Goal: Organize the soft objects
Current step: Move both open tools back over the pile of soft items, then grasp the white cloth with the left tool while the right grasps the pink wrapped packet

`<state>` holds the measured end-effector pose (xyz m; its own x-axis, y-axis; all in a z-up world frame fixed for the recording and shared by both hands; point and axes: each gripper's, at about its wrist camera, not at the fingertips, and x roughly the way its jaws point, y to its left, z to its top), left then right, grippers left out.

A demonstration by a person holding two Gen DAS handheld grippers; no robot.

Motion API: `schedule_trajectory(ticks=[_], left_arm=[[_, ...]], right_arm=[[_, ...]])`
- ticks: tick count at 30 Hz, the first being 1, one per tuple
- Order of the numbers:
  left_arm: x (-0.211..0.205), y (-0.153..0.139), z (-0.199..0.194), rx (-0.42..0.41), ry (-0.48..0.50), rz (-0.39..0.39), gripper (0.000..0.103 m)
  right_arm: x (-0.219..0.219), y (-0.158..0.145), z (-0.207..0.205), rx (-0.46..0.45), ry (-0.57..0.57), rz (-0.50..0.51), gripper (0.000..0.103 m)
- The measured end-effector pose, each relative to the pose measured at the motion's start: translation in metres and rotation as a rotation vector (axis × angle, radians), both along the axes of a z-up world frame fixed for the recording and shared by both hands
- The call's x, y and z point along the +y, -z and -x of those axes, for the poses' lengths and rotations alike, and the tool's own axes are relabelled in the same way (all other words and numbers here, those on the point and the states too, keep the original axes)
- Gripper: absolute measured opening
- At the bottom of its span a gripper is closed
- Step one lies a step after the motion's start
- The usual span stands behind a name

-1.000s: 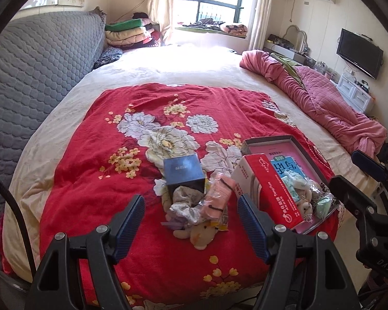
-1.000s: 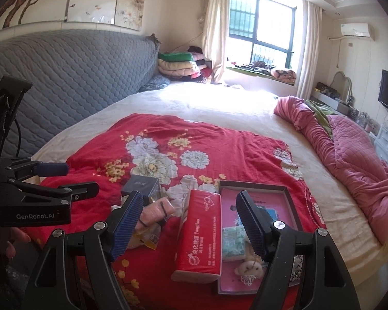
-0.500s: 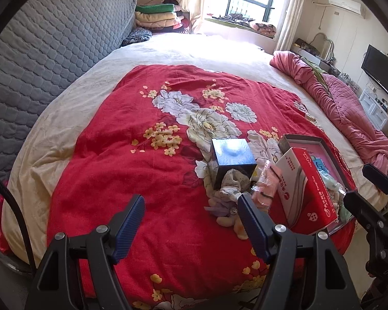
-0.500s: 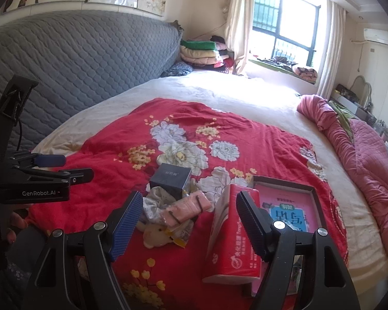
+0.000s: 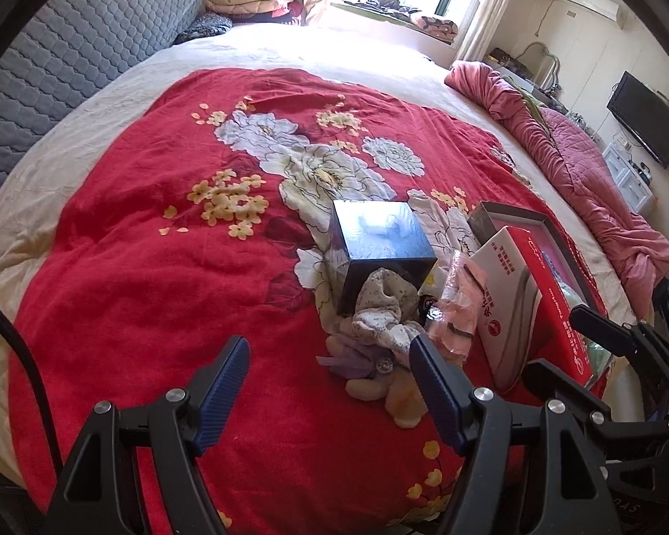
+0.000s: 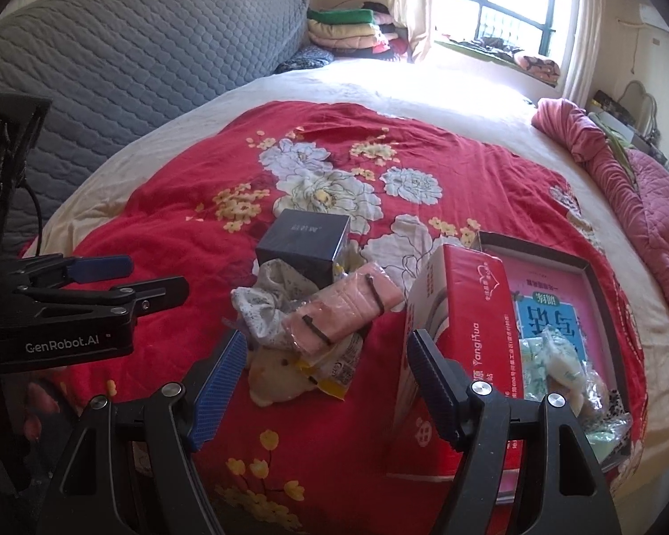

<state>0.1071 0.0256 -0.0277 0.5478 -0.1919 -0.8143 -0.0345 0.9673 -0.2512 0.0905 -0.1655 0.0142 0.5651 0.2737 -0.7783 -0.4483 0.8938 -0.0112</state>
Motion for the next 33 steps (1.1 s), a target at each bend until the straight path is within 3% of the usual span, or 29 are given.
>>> schedule_trajectory(ticks=[9, 11, 14, 17, 19, 22, 33], left_arm=[[-0.021, 0.030, -0.040, 0.050, 0.059, 0.007, 0.073], [-0.025, 0.036, -0.047, 0.063, 0.072, -0.006, 0.068], [-0.027, 0.044, -0.052, 0.080, 0.085, -0.009, 0.057], [-0.024, 0.051, -0.055, 0.089, 0.089, 0.042, 0.040], [-0.020, 0.055, -0.056, 0.094, 0.090, 0.071, 0.018], [-0.012, 0.058, -0.056, 0.088, 0.086, 0.104, 0.010], [0.000, 0.057, -0.053, 0.062, 0.122, 0.164, 0.008]], right_arm=[[-0.010, 0.005, -0.023, 0.033, 0.042, -0.023, 0.076], [-0.011, 0.005, -0.027, 0.043, 0.047, -0.044, 0.076], [-0.010, 0.008, -0.033, 0.059, 0.054, -0.045, 0.076], [-0.004, 0.012, -0.038, 0.076, 0.061, -0.042, 0.076], [0.001, 0.016, -0.044, 0.101, 0.074, -0.039, 0.076], [0.009, 0.023, -0.052, 0.145, 0.110, -0.035, 0.076], [0.023, 0.059, -0.084, 0.264, 0.274, -0.023, 0.076]])
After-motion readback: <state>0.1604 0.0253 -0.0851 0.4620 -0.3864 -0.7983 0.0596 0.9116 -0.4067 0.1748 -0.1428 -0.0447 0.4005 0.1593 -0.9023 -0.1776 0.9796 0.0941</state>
